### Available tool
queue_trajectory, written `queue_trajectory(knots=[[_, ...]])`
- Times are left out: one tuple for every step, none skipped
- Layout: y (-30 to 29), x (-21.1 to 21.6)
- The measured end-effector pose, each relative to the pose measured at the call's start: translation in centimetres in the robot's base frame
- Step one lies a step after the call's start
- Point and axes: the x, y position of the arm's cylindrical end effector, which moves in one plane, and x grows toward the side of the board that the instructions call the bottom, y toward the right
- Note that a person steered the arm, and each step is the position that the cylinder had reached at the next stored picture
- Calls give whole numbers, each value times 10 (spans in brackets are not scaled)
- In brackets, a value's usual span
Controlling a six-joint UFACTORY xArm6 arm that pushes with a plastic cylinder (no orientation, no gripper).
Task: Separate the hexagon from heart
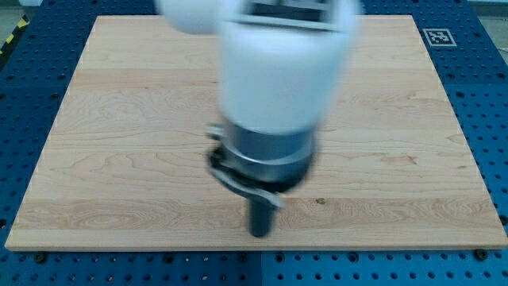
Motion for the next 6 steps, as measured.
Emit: queue_trajectory(knots=[[-48,-54],[-48,-55],[-11,-60],[30,-63],[54,-63],[61,-64]])
